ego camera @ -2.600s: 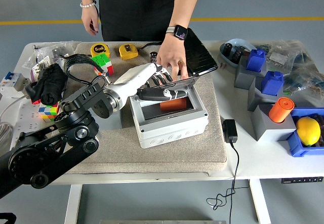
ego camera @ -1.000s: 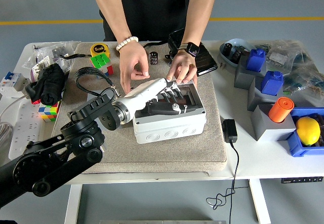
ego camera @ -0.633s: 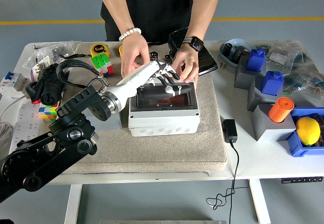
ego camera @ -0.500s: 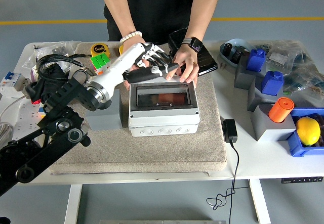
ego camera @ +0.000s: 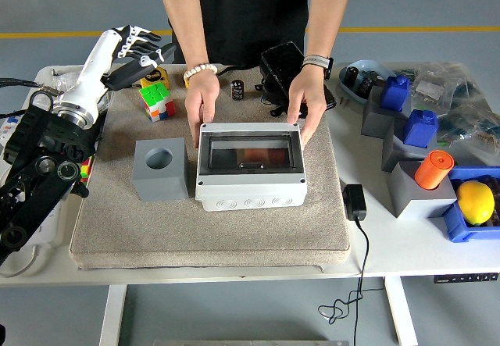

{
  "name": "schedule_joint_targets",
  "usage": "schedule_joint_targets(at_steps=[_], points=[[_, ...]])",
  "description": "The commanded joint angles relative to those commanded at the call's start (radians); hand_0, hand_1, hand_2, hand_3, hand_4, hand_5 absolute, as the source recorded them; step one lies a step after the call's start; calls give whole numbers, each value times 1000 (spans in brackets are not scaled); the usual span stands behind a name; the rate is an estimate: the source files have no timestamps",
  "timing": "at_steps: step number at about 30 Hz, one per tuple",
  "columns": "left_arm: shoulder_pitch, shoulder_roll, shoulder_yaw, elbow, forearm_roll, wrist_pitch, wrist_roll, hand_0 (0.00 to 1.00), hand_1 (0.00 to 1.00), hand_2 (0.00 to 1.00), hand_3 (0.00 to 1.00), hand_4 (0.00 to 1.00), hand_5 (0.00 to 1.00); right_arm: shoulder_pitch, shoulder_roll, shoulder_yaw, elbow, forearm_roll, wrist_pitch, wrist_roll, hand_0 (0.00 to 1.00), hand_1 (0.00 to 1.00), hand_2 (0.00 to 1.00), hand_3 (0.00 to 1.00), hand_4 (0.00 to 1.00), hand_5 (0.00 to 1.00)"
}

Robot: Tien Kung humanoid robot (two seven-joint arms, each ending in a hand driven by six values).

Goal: Fetch the battery,place it into the box,close the lid of the box

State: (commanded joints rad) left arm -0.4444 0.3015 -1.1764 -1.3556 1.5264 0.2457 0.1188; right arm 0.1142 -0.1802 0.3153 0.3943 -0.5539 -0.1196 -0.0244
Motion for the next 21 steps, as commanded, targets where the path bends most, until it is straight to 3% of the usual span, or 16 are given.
schedule_joint_targets(at_steps=[9,21], points=[[67,14,-104,-26,-5,3,-18,731,710,663,667,998,691,-2,0,-8,-7,7,-2,0,724,681,684,650,998,576],[94,17,-144,-35,2,-2,-12,727,707,658,659,998,672,-2,1,-9,-7,9,-2,1,725,682,684,649,998,576]])
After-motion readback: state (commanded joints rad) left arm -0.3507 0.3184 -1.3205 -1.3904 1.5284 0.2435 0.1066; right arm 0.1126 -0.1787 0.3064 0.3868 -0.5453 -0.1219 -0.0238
